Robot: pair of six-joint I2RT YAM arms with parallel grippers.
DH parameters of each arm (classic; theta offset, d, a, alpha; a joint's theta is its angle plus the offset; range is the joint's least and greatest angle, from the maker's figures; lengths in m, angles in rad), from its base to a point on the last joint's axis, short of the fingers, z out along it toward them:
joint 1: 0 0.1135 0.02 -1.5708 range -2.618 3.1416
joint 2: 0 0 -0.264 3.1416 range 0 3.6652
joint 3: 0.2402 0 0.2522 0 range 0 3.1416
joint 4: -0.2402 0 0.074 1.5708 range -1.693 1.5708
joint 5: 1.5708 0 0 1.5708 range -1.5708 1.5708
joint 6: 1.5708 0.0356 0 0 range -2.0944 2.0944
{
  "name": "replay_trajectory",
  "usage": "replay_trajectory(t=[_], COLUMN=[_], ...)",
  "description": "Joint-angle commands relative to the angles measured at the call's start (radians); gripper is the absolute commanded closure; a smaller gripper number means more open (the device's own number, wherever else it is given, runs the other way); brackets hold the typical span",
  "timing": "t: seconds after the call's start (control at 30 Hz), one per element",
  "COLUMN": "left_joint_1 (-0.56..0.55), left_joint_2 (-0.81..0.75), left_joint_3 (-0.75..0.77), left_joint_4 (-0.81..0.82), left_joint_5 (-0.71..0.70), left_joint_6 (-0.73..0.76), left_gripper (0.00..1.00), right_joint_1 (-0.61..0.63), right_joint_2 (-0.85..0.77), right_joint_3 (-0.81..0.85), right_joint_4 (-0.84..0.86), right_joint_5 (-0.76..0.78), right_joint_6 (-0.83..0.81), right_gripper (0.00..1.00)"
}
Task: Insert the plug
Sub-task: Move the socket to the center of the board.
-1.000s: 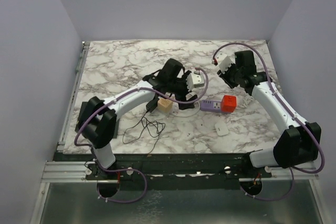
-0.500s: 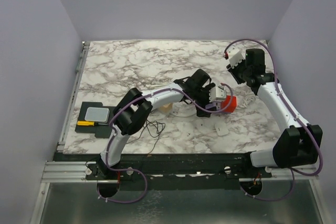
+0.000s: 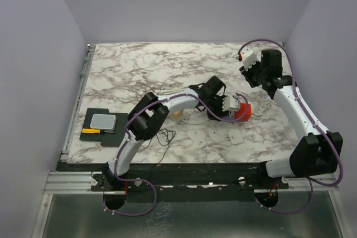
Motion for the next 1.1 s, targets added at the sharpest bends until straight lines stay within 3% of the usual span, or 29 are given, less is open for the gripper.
replay_trajectory(t=[0.0, 0.07, 0.4, 0.53, 0.57, 0.63, 0.73, 0.8, 0.9, 1.07], left_joint_1=[-0.003, 0.005, 0.083, 0.087, 0.087, 0.088, 0.092, 0.102, 0.137, 0.288], left_joint_2=[-0.005, -0.031, -0.233, -0.257, -0.256, -0.252, -0.277, -0.317, -0.405, -0.544], left_joint_3=[-0.003, -0.043, -0.344, -0.382, -0.374, -0.348, -0.319, -0.316, -0.326, -0.341], left_joint_4=[-0.078, -0.089, -0.107, -0.107, -0.107, -0.103, -0.086, -0.077, -0.087, -0.191], left_joint_5=[-0.079, -0.106, -0.124, -0.126, -0.123, -0.122, -0.103, -0.069, -0.027, 0.063], left_joint_6=[0.029, 0.053, 0.158, 0.141, 0.125, 0.071, 0.017, -0.009, -0.053, -0.092], left_gripper=[0.8, 0.86, 0.91, 0.9, 0.84, 0.52, 0.29, 0.03, 0.01, 0.01], right_joint_1=[-0.005, -0.004, 0.099, 0.13, 0.138, 0.151, 0.17, 0.183, 0.208, 0.25], right_joint_2=[0.007, 0.015, 0.064, 0.069, 0.071, 0.075, 0.077, 0.08, 0.086, 0.09], right_joint_3=[0.05, 0.071, 0.103, 0.106, 0.107, 0.117, 0.143, 0.164, 0.195, 0.238], right_joint_4=[-0.036, -0.07, -0.181, -0.192, -0.198, -0.219, -0.267, -0.307, -0.361, -0.409], right_joint_5=[-0.062, -0.096, -0.126, -0.125, -0.125, -0.123, -0.136, -0.15, -0.142, -0.157], right_joint_6=[0.002, -0.004, -0.031, -0.031, -0.033, -0.04, -0.054, -0.064, -0.073, -0.083], right_gripper=[0.99, 0.99, 0.99, 0.99, 0.99, 0.99, 0.99, 0.99, 1.0, 0.99])
